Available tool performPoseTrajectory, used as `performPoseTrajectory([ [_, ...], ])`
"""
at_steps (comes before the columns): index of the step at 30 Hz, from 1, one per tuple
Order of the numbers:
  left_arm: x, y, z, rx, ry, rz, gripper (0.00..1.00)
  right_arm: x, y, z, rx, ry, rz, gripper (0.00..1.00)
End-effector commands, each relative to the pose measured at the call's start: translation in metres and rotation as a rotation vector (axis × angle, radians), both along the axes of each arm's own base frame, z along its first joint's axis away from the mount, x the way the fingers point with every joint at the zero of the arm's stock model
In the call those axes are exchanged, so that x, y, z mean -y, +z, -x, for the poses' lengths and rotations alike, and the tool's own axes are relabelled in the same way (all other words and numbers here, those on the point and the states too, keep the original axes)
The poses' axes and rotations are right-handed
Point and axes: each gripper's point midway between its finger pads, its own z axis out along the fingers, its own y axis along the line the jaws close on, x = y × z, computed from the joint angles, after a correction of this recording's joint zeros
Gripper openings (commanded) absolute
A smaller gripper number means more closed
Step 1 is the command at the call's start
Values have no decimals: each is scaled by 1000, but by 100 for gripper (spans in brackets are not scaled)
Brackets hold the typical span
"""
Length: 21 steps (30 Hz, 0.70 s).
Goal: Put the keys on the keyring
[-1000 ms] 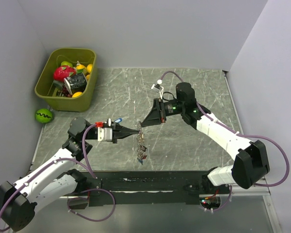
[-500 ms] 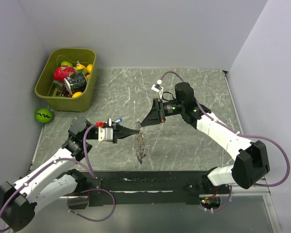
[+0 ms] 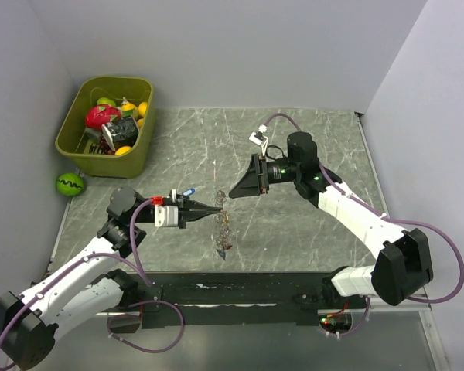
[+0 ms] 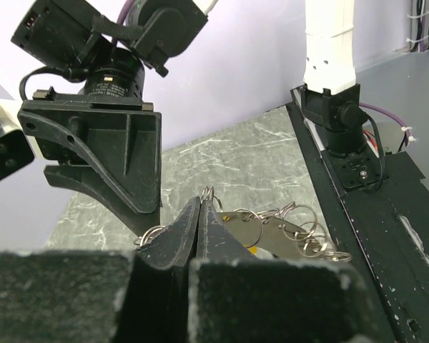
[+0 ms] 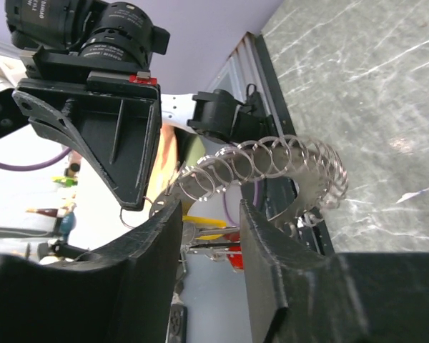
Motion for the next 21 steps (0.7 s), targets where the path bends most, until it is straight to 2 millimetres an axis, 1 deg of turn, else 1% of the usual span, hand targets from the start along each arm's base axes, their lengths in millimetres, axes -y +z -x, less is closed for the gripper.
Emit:
performPoseTrajectory([
  [1,-3,26,12,128,-35,63,1,1,18,8,54,38,-67,49],
  [3,-3,26,12,130,-38,63,1,1,20,8,55,39,-72,52],
  [7,-3,27,15,139,-51,63,1,1,20,10,57,50,-76,52],
  [13,-4,25,21,155,-88,54,1,3,32,14,108,55,-91,52],
  [17,-3,24,22,159,-93,53,1,3,31,15,106,71,-96,50],
  [21,-3,24,20,158,-81,50,1,4,33,22,113,98,-120,46],
])
